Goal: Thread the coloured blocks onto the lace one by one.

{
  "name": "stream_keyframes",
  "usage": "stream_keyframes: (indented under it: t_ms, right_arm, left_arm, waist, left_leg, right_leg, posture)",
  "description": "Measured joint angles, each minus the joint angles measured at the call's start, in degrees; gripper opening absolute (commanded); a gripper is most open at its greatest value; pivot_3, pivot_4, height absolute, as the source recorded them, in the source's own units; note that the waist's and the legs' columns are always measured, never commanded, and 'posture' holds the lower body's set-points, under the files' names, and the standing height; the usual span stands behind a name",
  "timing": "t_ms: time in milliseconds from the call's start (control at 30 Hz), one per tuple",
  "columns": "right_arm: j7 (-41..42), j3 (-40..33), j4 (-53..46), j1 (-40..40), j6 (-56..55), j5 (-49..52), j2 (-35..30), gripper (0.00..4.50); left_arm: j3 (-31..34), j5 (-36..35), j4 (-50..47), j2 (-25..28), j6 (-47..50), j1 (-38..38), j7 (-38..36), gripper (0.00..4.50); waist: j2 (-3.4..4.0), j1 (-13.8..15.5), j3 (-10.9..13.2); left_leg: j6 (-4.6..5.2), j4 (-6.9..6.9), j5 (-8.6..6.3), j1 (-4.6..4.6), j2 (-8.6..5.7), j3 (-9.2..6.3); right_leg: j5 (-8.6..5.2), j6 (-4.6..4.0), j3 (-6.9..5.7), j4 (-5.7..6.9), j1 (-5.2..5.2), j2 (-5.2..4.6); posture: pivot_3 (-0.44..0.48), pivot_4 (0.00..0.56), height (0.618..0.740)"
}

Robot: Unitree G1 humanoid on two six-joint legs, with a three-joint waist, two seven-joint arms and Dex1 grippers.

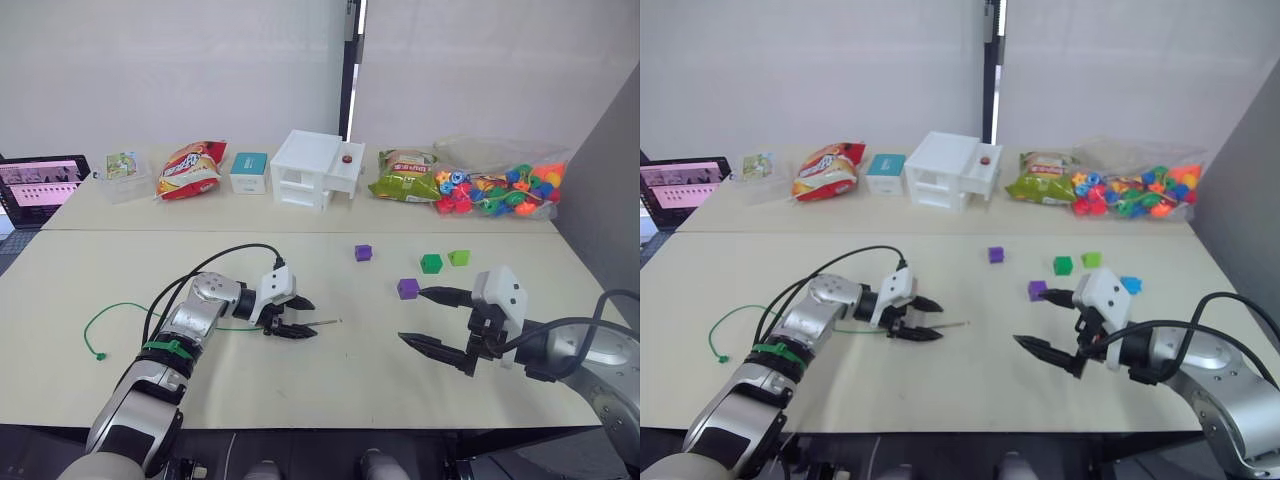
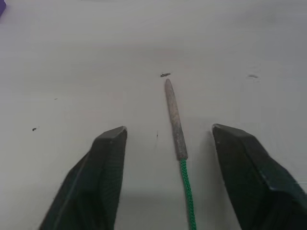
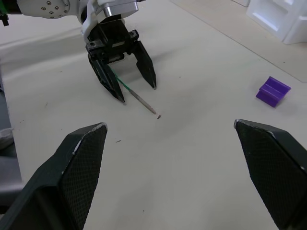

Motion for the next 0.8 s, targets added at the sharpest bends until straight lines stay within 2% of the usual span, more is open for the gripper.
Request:
stream_keyframes:
  t_ms: [200,600,800]
  right_arm:
    - [-1.61,-0.04,-1.06,0.44,0.09,0.37,0.07,4.5]
    - [-3.82,-0.99,-1.3,2.96,-0.01,0.35,1.8,4.5]
    - [-11.73,-5.69,-3.61,9.48,0.46,-0.27,7.43,4.5]
  left_arm:
    - [0.04,0.36,0.38,-0.54,-1.32,0.2,0.0,0.08]
    - [0.06,0.94,1.35,-1.14,-1.33,-1.15,-1.19,0.03]
    - [1.34,-0.38,-4.6,4.22,3.25,0.14,-4.4,0.03]
  waist:
    - [0.01,0.1,-0.01]
    - [0.01,0.28,0.0]
    - [0.0,-0.2,0.01]
  left_leg:
    - [0.04,0.0,-0.02,0.02,0.0,-0.03]
    - [0.07,-0.01,-0.04,0.19,0.0,-0.12]
    - [0.08,-0.07,-0.05,0.19,0.05,-0.16]
  right_leg:
    - [0.0,0.01,-0.03,-0.08,0.07,0.0]
    - [-0.02,0.04,-0.09,-0.35,0.41,0.0]
    - [-0.03,0.04,-0.1,-0.3,0.36,0.05]
  posture:
    - [0.0,0.15,0.74]
    - [0.0,0.15,0.74]
    - [0.0,0.15,0.74]
